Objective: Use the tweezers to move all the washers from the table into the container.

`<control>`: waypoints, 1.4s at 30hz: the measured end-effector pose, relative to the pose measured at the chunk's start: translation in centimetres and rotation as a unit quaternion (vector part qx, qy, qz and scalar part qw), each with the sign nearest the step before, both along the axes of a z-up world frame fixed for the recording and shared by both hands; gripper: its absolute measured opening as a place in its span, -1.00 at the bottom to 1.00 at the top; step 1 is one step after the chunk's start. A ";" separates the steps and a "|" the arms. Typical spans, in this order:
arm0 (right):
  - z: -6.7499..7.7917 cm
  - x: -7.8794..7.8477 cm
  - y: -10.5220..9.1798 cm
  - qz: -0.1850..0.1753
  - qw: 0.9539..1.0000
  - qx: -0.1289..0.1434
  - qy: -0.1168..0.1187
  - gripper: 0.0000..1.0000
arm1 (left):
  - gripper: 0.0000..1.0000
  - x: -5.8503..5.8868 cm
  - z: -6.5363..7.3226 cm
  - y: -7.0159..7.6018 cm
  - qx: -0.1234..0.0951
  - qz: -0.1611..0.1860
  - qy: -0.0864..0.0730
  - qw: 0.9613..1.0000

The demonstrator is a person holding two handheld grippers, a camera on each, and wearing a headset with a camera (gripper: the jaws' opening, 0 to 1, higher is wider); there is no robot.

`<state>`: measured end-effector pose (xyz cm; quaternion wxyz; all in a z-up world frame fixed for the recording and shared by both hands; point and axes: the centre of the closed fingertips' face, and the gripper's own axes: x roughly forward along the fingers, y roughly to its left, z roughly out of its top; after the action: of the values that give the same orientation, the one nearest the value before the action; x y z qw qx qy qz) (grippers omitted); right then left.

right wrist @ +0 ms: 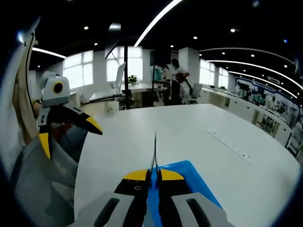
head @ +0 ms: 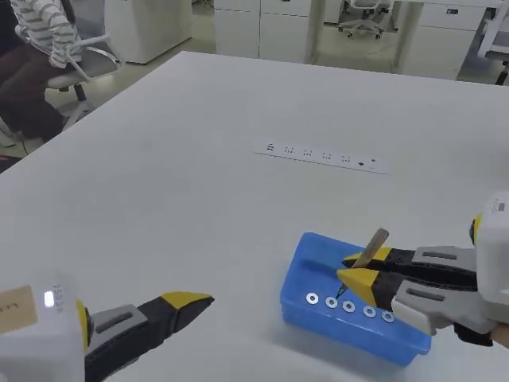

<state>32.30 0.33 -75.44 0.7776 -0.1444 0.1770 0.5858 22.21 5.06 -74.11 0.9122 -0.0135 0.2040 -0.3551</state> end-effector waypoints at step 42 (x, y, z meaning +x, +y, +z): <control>-6.7 -12.6 -3.6 0.215 0.962 -0.167 0.013 -0.93 | -0.71 -2.2 -0.6 -9.2 0.076 -0.272 0.010 0.959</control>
<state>19.66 -3.25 -82.10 0.5957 -0.2994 0.2469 0.7033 20.01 -4.13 -74.68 0.7775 0.1084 0.2360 -0.5727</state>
